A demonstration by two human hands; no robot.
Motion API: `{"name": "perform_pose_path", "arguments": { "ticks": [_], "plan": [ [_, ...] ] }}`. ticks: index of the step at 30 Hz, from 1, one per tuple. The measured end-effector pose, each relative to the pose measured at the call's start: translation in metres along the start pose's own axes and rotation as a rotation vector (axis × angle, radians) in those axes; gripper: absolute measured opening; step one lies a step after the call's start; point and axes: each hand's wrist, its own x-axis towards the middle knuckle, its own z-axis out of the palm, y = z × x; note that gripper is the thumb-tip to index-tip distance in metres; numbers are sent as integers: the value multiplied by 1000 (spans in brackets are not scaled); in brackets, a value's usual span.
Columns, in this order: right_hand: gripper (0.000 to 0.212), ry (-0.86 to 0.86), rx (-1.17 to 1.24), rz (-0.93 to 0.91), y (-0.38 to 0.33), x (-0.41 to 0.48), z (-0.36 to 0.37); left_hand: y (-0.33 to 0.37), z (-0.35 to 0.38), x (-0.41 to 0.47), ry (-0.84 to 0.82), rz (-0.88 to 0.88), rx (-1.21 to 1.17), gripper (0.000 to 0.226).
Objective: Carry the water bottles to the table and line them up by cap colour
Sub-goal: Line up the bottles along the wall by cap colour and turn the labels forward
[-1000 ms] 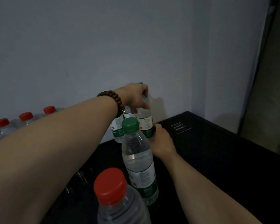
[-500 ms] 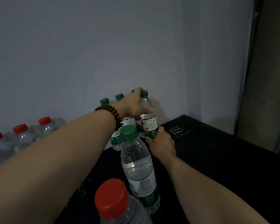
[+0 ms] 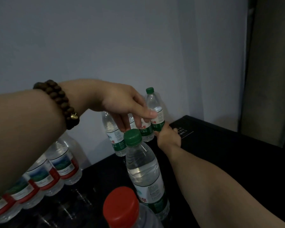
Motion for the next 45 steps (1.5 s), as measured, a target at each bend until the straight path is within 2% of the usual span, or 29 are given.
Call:
{"name": "perform_pose_path", "arguments": {
  "ticks": [4,8,12,15,18,19,24,30,34,36,40,43,45],
  "plan": [
    [45,-35,-83,4,0,9,4,12,4,-9,-192,-38,89,56],
    [45,-72,-140,13,0,11,6,14,10,-12,-221,-56,132,65],
    [52,-46,-33,20,0,-2,-2,19,17,-25,-157,-76,109,65],
    [43,-20,129,-18,3,-26,-14,28,18,-42,-62,-114,94,68],
    [40,-114,251,-25,2,-55,-39,35,19,-62,34,-166,48,62],
    [40,-150,250,-55,0,-63,-50,37,20,-69,73,-193,49,60],
    [37,-232,249,-274,-27,-99,-129,42,28,-113,225,-386,179,80],
    [23,-223,322,-407,-76,-143,-215,52,42,-155,209,-367,102,72],
    [30,-305,166,-500,-99,-173,-243,61,63,-166,178,-298,115,73],
    [44,-349,48,-525,-104,-183,-247,66,77,-168,146,-272,124,76],
    [69,-348,7,-466,-105,-197,-240,72,106,-167,161,-261,202,61],
    [67,-374,93,-368,-101,-203,-232,65,129,-165,240,-311,218,51],
    [61,-426,156,-331,-98,-208,-226,52,146,-163,312,-326,121,46]
  ]
}}
